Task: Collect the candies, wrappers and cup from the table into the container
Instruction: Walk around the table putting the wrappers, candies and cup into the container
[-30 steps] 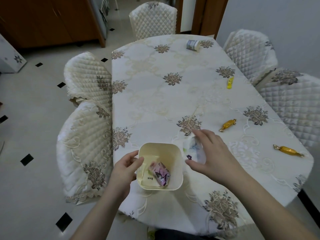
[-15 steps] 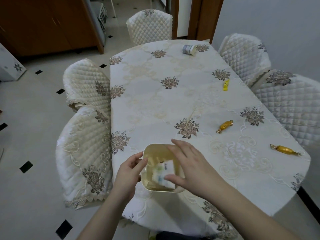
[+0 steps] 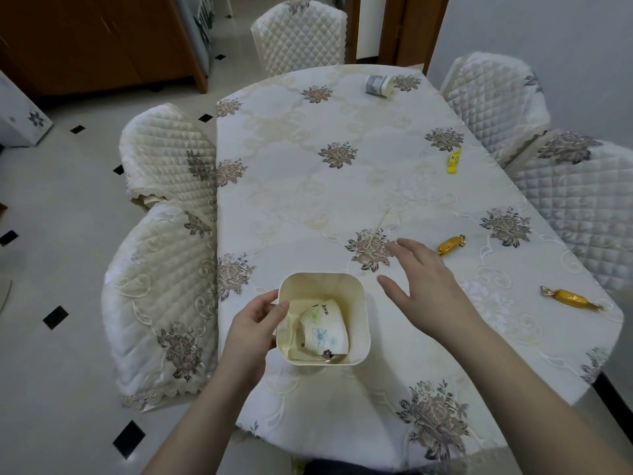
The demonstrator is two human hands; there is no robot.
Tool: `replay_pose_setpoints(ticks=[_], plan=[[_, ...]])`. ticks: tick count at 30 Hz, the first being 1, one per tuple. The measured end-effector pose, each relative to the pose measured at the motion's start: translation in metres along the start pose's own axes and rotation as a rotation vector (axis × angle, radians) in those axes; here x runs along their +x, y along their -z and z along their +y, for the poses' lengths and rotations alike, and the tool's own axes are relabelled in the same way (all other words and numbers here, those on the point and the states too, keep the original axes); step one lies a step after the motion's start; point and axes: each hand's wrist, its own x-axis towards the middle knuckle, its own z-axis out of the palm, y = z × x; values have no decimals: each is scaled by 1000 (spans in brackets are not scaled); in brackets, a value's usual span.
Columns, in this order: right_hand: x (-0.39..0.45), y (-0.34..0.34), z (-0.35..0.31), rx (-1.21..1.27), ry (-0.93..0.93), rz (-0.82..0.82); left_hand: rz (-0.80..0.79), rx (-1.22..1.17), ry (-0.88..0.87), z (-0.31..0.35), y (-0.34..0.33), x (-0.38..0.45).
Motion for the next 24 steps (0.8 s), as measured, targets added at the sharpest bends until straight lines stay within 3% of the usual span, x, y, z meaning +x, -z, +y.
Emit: replay_pose_setpoints(ticks=[11, 15, 24], plan=[[63, -46, 46, 38, -270, -136, 55, -32, 39, 1, -15, 27], [108, -75, 57, 163, -415, -209, 66, -38, 26, 6, -21, 35], [176, -138, 70, 233, -657, -187, 100, -20, 13, 20, -28, 47]])
